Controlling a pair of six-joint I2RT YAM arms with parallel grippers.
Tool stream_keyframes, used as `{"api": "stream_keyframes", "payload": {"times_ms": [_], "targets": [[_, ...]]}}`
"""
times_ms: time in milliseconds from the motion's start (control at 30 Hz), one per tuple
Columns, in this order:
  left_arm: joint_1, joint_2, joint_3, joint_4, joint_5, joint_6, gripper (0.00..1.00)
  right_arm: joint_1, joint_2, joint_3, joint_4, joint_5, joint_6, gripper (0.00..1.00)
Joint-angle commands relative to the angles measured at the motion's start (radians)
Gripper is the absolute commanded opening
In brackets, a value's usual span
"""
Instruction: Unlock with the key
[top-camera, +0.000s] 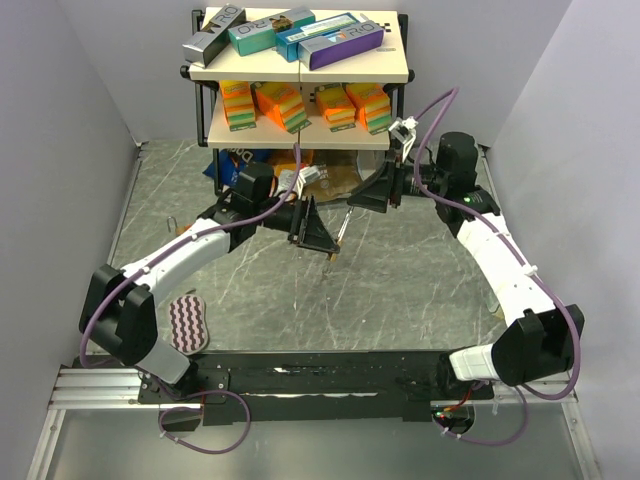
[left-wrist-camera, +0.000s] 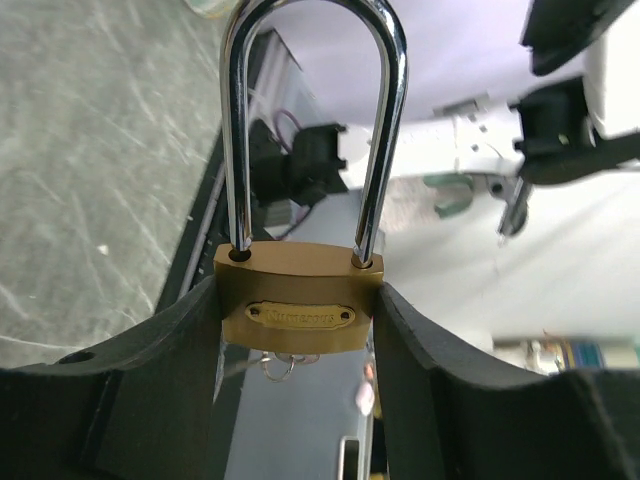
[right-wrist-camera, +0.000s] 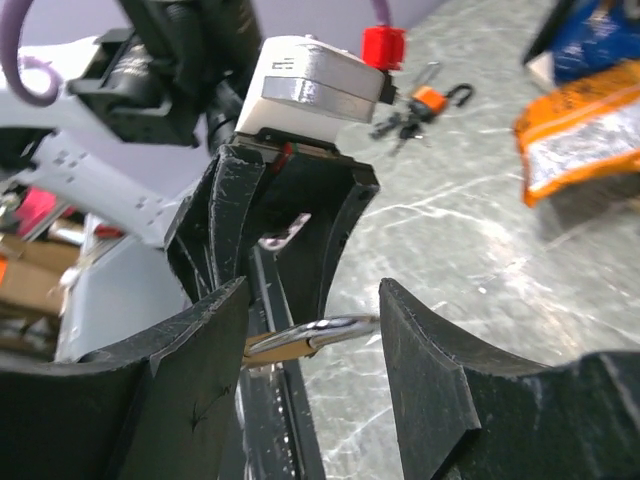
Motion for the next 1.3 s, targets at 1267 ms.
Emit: {"api": "stream_keyframes", "payload": {"times_ms": [1267], "targets": [[-0.005,-0.041,0.021,0.202,0.121,-0.086,0.01,0.068,0.018,-0.117,0.103,-0.224,-0.014,0.52]]}}
